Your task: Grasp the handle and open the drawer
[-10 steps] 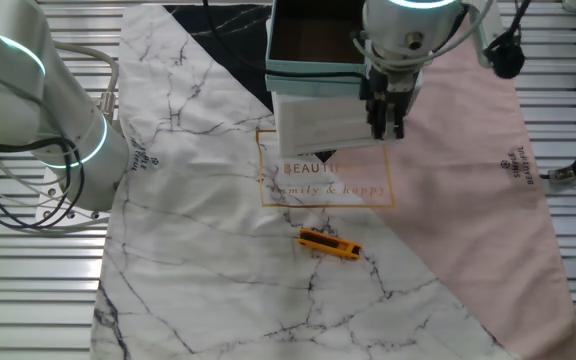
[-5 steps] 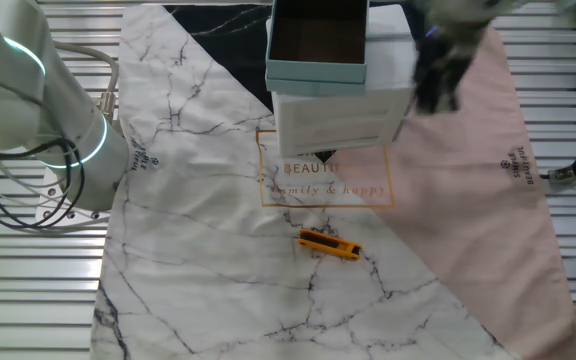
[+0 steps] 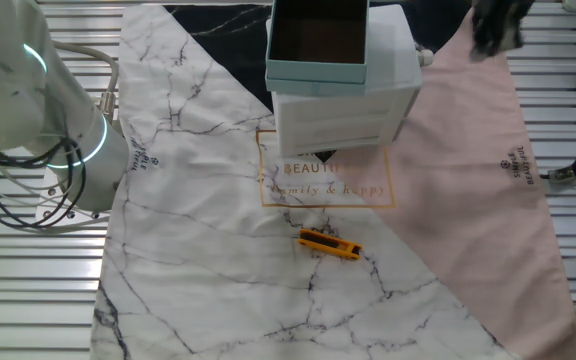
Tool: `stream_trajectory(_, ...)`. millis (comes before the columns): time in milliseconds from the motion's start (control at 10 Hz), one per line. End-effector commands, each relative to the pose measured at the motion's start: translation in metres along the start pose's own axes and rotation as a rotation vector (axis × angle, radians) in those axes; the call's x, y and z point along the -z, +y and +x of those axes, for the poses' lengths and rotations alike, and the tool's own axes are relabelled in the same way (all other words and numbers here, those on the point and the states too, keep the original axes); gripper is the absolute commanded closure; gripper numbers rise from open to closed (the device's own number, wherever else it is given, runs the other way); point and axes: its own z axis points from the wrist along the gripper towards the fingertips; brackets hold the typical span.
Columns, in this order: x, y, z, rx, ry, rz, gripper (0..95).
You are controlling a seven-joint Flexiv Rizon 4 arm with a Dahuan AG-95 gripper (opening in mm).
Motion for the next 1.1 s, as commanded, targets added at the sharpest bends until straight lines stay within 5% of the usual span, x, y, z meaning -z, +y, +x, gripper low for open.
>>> stream_trajectory(100,-0.021,0.027,-0.02,-0.006,-0.005,0.005,95.0)
stream_trajectory(300,-0.043,0.035,-0.028,-0.003,-0.007,0.0,95.0)
stream_trajectory(1100,-0.088,0.057,-0.034,-0.019,-0.001,-0.011,95.0)
